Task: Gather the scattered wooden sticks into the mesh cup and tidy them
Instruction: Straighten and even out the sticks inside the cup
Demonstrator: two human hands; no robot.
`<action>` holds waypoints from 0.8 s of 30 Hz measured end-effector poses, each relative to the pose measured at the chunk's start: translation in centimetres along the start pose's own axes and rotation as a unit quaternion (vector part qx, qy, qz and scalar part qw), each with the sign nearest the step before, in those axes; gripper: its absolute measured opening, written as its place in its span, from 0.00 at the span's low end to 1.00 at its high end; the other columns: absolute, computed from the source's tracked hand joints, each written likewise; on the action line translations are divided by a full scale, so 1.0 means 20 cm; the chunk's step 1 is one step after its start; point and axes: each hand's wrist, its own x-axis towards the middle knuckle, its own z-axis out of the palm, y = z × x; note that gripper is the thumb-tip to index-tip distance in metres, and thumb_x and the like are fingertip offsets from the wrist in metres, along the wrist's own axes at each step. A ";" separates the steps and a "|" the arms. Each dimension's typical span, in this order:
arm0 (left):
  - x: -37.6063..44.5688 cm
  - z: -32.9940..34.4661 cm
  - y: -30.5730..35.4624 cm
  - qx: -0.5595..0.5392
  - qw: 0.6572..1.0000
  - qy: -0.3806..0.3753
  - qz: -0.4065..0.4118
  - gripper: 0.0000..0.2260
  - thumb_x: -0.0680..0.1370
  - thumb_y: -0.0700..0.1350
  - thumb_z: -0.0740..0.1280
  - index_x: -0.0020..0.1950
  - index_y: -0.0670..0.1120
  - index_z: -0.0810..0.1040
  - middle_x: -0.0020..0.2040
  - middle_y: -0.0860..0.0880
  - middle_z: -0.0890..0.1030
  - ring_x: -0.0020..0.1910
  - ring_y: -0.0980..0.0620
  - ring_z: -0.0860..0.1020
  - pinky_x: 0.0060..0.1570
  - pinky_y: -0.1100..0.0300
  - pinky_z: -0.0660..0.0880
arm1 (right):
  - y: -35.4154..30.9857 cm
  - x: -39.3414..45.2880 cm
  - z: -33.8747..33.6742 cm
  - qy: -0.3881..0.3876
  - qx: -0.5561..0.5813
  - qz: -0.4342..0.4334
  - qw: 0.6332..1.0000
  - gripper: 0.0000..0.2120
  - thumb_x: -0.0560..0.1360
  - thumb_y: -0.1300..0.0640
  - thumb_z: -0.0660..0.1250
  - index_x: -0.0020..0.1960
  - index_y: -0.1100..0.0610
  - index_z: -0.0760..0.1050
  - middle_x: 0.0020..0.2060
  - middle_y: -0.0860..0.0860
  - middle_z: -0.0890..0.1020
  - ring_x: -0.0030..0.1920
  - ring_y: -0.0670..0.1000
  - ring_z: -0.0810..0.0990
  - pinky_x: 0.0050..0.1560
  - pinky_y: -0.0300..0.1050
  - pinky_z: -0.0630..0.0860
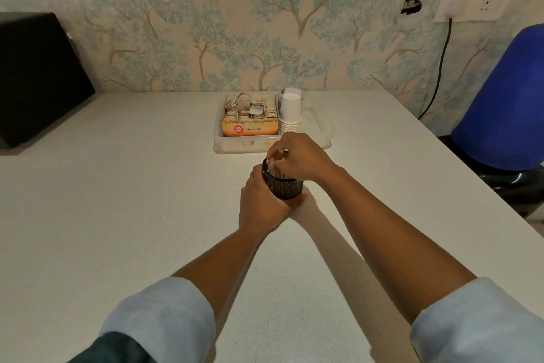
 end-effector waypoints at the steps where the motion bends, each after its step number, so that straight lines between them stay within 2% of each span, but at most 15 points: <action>1: 0.00 0.00 0.00 0.003 1.000 -0.002 -0.001 0.52 0.53 0.75 0.74 0.70 0.55 0.64 0.63 0.55 0.78 0.60 0.52 0.78 0.57 0.51 0.81 | 0.00 0.00 0.00 0.006 0.002 0.003 1.000 0.10 0.72 0.57 0.70 0.52 0.51 0.84 0.51 0.51 0.80 0.50 0.51 0.78 0.47 0.47 0.79; 4: 0.00 0.00 0.00 0.008 1.000 -0.010 -0.006 0.53 0.53 0.75 0.74 0.72 0.54 0.62 0.65 0.54 0.77 0.62 0.50 0.77 0.59 0.50 0.80 | 0.00 -0.01 0.00 0.029 0.021 0.021 0.999 0.09 0.71 0.58 0.70 0.50 0.52 0.84 0.48 0.51 0.82 0.48 0.51 0.79 0.46 0.50 0.81; 12: -0.01 0.00 0.00 0.003 1.000 -0.008 -0.004 0.51 0.54 0.73 0.76 0.71 0.55 0.63 0.64 0.54 0.77 0.61 0.51 0.78 0.58 0.50 0.81 | 0.00 -0.01 0.01 0.047 0.039 0.051 0.997 0.09 0.68 0.60 0.73 0.47 0.51 0.82 0.44 0.46 0.83 0.45 0.48 0.80 0.43 0.45 0.80; 17: 0.00 0.00 0.00 0.002 1.000 -0.009 -0.006 0.52 0.54 0.73 0.76 0.71 0.55 0.62 0.64 0.54 0.77 0.62 0.50 0.77 0.59 0.49 0.80 | -0.02 0.00 0.03 0.069 0.007 0.069 0.995 0.08 0.68 0.56 0.76 0.45 0.51 0.81 0.45 0.47 0.83 0.44 0.50 0.80 0.42 0.44 0.79; 21: -0.01 0.00 0.00 0.002 1.000 -0.009 -0.005 0.51 0.53 0.74 0.74 0.70 0.56 0.62 0.64 0.54 0.77 0.61 0.51 0.78 0.58 0.51 0.80 | -0.01 0.00 0.03 0.050 0.012 0.064 0.997 0.10 0.66 0.59 0.76 0.46 0.52 0.80 0.44 0.47 0.82 0.44 0.50 0.80 0.40 0.42 0.76; 24: -0.01 0.00 0.00 0.006 1.000 -0.005 -0.001 0.52 0.52 0.76 0.72 0.70 0.56 0.61 0.63 0.55 0.77 0.60 0.52 0.78 0.57 0.53 0.81 | 0.01 -0.01 0.00 0.057 0.005 0.066 0.996 0.16 0.64 0.56 0.79 0.49 0.52 0.78 0.46 0.47 0.81 0.47 0.50 0.79 0.42 0.45 0.76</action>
